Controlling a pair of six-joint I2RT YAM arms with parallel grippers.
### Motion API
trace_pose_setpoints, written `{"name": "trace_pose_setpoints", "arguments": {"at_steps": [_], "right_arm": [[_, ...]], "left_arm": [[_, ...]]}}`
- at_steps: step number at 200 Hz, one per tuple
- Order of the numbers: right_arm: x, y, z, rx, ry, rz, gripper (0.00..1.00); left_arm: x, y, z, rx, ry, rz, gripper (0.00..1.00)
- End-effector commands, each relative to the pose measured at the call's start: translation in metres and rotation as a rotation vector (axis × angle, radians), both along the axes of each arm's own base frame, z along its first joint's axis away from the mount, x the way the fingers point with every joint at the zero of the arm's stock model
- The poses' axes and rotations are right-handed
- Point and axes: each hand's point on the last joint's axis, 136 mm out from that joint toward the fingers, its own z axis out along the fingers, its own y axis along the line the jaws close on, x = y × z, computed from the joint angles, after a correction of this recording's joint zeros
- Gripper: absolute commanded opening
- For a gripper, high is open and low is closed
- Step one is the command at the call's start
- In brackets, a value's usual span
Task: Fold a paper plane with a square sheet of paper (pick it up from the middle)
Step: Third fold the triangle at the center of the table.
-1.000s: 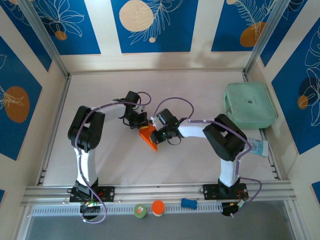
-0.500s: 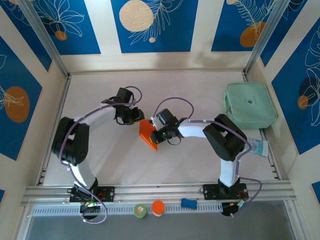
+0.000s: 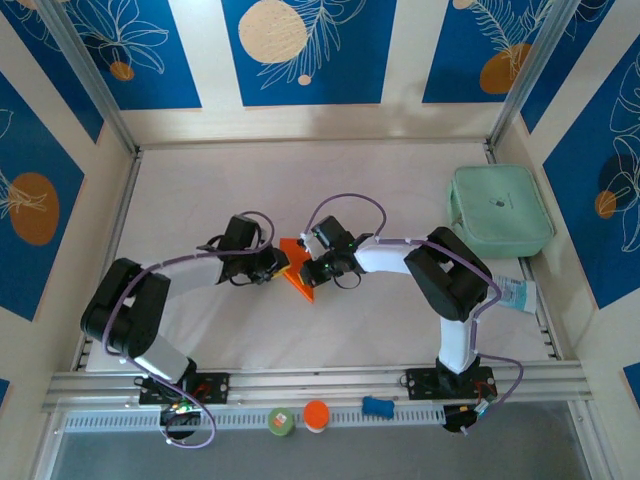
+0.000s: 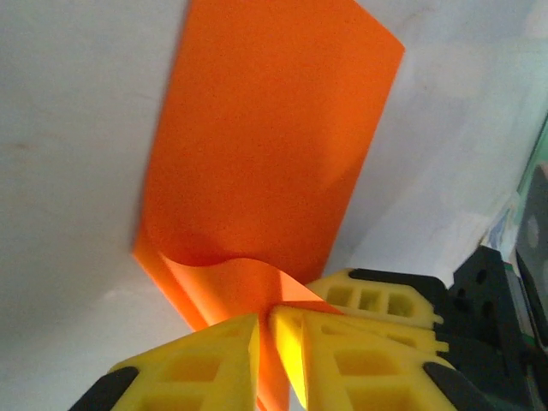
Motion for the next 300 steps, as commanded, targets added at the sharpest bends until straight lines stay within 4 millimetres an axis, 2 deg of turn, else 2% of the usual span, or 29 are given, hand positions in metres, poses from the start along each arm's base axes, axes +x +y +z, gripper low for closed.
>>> {"name": "trace_pose_setpoints", "arguments": {"at_steps": [1, 39, 161, 199, 300], "right_arm": [[-0.016, -0.015, -0.029, -0.097, 0.081, -0.011, 0.01], [-0.016, -0.017, -0.030, -0.107, 0.080, -0.013, 0.00], [-0.018, -0.014, -0.032, -0.121, 0.079, -0.002, 0.00], [-0.018, -0.016, -0.033, -0.131, 0.080, -0.005, 0.00], [-0.019, -0.019, -0.035, -0.151, 0.075, -0.005, 0.00]], "left_arm": [[0.003, -0.009, 0.011, -0.037, -0.035, 0.041, 0.15], [0.000, -0.008, -0.001, -0.014, -0.023, 0.105, 0.09], [-0.003, -0.011, -0.020, 0.010, 0.012, 0.100, 0.08], [-0.008, -0.007, -0.032, 0.026, 0.037, 0.101, 0.09], [-0.012, -0.004, -0.048, 0.048, 0.060, 0.100, 0.09]]}}
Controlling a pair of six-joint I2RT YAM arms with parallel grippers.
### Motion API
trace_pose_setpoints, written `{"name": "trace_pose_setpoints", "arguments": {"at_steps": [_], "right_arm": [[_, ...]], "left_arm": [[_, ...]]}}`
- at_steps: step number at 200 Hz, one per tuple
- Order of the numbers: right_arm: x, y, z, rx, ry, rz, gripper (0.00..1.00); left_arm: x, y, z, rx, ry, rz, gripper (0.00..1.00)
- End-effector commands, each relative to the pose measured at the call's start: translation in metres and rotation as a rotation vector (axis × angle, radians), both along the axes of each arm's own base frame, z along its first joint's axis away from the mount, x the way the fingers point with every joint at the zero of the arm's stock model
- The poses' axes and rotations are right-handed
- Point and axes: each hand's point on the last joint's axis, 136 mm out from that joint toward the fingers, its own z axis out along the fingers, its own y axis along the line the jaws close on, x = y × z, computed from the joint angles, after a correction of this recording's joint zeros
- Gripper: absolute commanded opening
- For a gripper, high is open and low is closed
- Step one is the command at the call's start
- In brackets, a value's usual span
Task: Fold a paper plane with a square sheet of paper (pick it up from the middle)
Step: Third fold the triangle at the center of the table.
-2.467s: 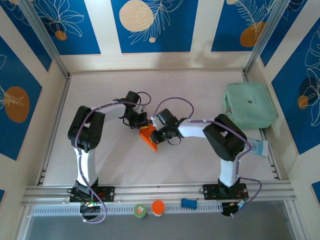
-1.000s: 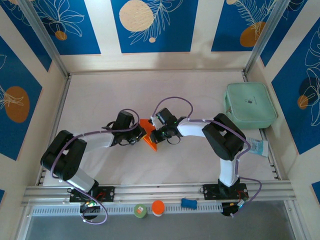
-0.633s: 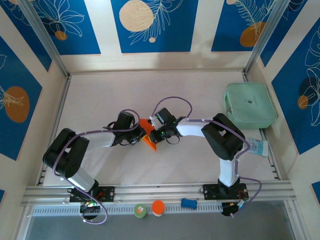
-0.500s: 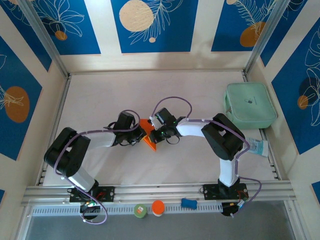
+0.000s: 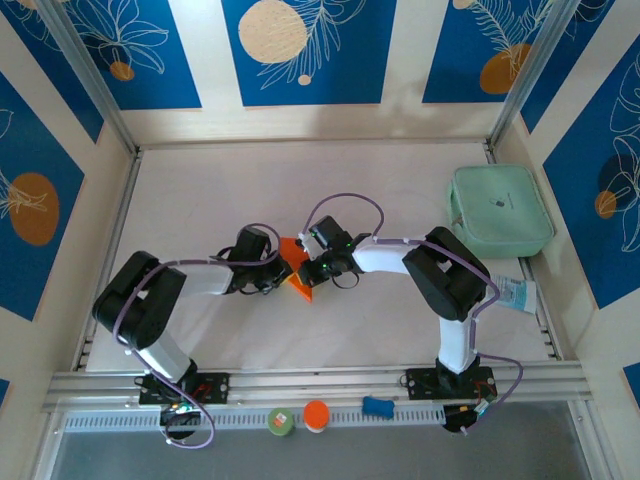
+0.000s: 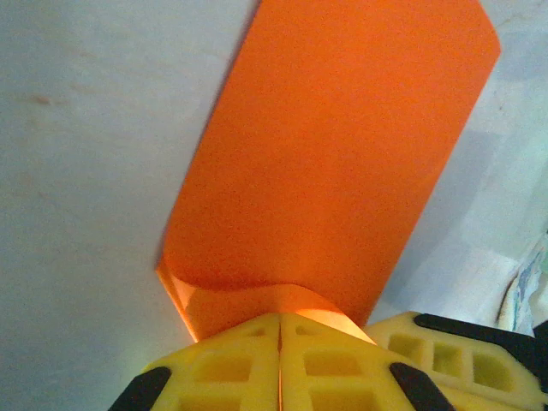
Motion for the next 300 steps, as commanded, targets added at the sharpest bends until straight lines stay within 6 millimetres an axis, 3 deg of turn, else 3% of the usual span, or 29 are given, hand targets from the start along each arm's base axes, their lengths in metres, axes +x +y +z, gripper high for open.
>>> {"name": "trace_pose_setpoints", "arguments": {"at_steps": [1, 57, 87, 103, 138, 162, 205, 235, 300], "right_arm": [[-0.019, -0.023, -0.035, -0.141, 0.084, -0.012, 0.00], [-0.018, -0.022, -0.032, -0.138, 0.084, -0.017, 0.00], [-0.012, -0.019, -0.020, -0.106, 0.089, -0.041, 0.03], [-0.006, -0.015, -0.003, -0.054, 0.114, -0.075, 0.11], [0.008, -0.011, 0.060, 0.094, 0.150, -0.126, 0.30], [0.006, -0.019, 0.076, 0.104, 0.163, -0.151, 0.33], [-0.026, -0.014, 0.080, 0.105, 0.245, -0.119, 0.21], [-0.048, -0.001, 0.066, 0.068, 0.295, -0.079, 0.11], [-0.053, 0.009, 0.039, 0.018, 0.322, -0.076, 0.06]], "left_arm": [[-0.007, 0.002, -0.012, 0.018, 0.023, 0.001, 0.09], [-0.013, 0.006, -0.022, 0.037, 0.060, 0.011, 0.08], [-0.017, 0.010, -0.027, 0.057, 0.082, 0.016, 0.08], [-0.018, 0.012, -0.028, 0.065, 0.087, 0.019, 0.08], [-0.020, 0.014, -0.031, 0.077, 0.100, 0.019, 0.07], [-0.021, 0.014, -0.033, 0.080, 0.109, 0.022, 0.07], [-0.023, 0.016, -0.037, 0.091, 0.136, 0.034, 0.05], [-0.026, 0.020, -0.041, 0.112, 0.157, 0.042, 0.04], [-0.029, 0.020, -0.044, 0.116, 0.171, 0.040, 0.03]]}}
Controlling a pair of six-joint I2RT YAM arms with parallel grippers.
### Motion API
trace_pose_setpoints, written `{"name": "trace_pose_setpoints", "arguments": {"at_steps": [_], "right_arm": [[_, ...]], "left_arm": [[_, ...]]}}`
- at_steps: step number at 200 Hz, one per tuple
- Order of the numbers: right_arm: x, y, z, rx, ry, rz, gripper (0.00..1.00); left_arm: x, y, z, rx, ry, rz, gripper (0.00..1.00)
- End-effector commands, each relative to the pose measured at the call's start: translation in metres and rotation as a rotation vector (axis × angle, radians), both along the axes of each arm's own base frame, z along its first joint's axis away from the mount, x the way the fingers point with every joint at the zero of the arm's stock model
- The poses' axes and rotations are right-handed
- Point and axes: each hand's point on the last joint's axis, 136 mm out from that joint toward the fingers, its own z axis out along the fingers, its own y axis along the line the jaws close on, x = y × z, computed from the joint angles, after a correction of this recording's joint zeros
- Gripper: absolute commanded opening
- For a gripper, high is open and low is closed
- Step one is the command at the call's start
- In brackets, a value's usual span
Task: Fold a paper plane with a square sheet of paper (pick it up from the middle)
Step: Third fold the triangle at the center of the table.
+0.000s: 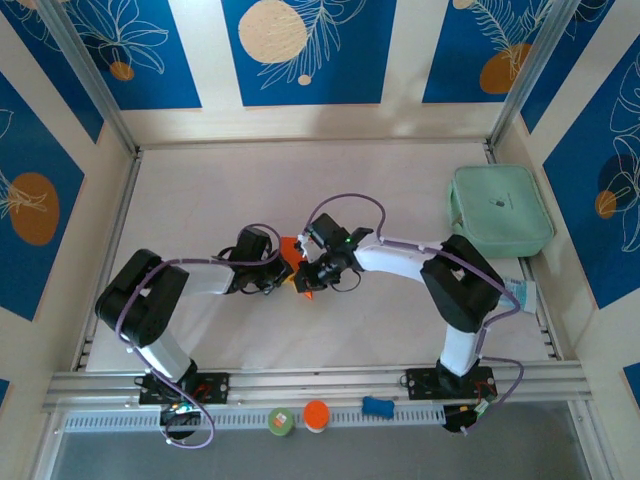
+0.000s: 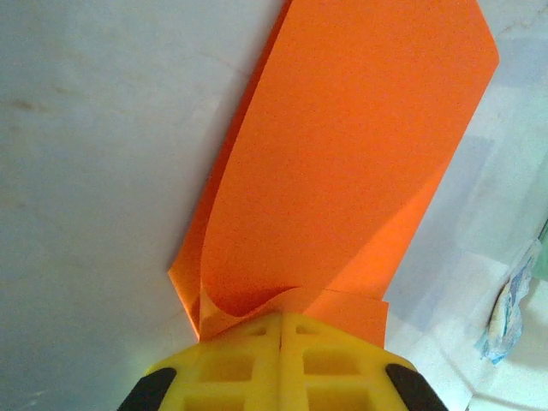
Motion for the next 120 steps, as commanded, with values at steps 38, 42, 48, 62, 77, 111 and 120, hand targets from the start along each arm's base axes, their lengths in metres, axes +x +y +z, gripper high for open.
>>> {"name": "trace_pose_setpoints", "arguments": {"at_steps": [38, 42, 48, 62, 77, 111, 120], "right_arm": [[-0.001, 0.005, -0.012, -0.044, 0.017, -0.005, 0.05], [0.000, 0.004, -0.013, -0.047, 0.016, -0.006, 0.05], [0.000, 0.004, -0.014, -0.054, 0.014, -0.008, 0.05], [0.002, 0.002, -0.017, -0.069, 0.012, -0.015, 0.05], [0.003, 0.001, -0.020, -0.078, 0.011, -0.020, 0.05], [0.003, -0.002, -0.025, -0.099, 0.011, -0.028, 0.05], [0.004, -0.003, -0.027, -0.106, 0.012, -0.032, 0.05]], "left_arm": [[-0.032, 0.022, -0.042, 0.127, 0.163, 0.017, 0.03], [-0.032, 0.022, -0.042, 0.127, 0.163, 0.015, 0.03], [-0.032, 0.022, -0.043, 0.129, 0.165, 0.016, 0.03], [-0.033, 0.023, -0.044, 0.131, 0.171, 0.016, 0.03], [-0.033, 0.023, -0.045, 0.131, 0.174, 0.016, 0.03], [-0.034, 0.022, -0.047, 0.130, 0.178, 0.017, 0.03], [-0.034, 0.022, -0.047, 0.129, 0.178, 0.016, 0.03]]}}
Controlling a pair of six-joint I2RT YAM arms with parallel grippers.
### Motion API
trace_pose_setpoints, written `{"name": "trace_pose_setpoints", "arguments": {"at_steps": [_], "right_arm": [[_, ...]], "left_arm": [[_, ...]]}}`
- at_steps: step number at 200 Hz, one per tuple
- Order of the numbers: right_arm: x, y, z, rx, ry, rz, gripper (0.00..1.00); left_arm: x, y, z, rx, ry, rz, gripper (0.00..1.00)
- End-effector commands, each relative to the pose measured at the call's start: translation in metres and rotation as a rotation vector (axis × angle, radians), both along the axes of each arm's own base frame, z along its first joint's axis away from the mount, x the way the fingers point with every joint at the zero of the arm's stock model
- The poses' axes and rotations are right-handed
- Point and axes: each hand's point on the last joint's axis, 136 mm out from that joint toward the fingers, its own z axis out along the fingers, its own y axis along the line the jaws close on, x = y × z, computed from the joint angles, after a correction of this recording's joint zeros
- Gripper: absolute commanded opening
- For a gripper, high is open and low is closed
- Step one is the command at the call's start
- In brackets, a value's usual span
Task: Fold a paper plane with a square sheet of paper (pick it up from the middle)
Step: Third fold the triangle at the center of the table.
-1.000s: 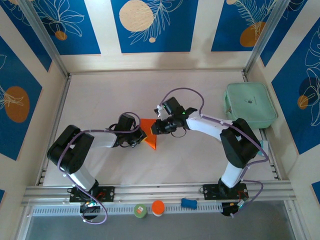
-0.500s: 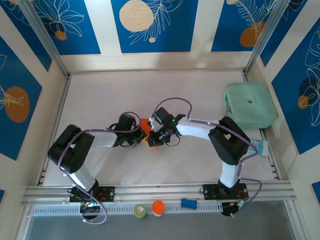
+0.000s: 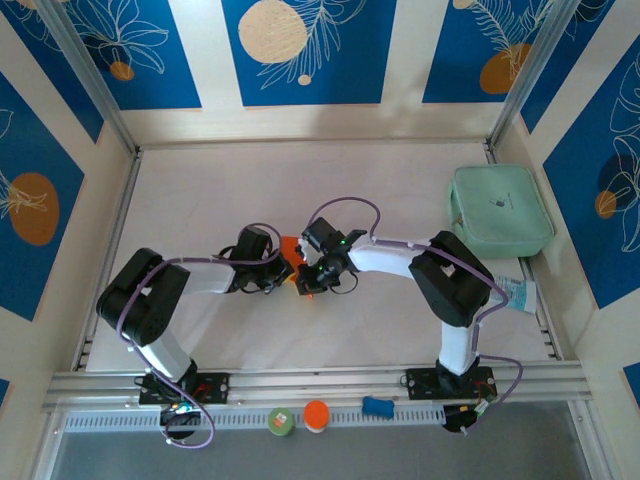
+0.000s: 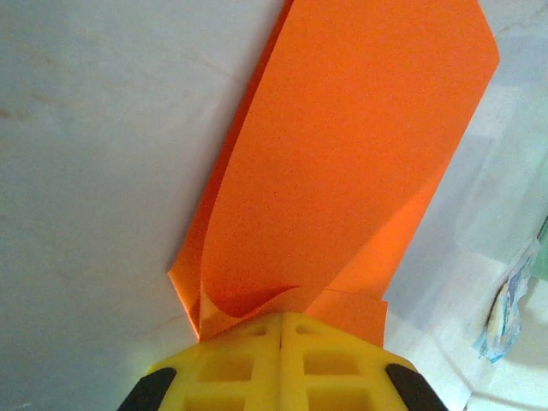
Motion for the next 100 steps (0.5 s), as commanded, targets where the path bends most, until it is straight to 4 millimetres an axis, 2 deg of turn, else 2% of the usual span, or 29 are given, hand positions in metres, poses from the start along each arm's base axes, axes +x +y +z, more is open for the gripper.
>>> {"name": "trace_pose_setpoints", "arguments": {"at_steps": [1, 100], "right_arm": [[0.000, 0.001, -0.003, -0.028, 0.012, -0.009, 0.05], [-0.001, -0.005, -0.014, -0.064, 0.029, -0.024, 0.05]], "left_arm": [[-0.035, 0.024, -0.046, 0.133, 0.174, 0.022, 0.03], [-0.036, 0.024, -0.047, 0.130, 0.178, 0.016, 0.03]]}}
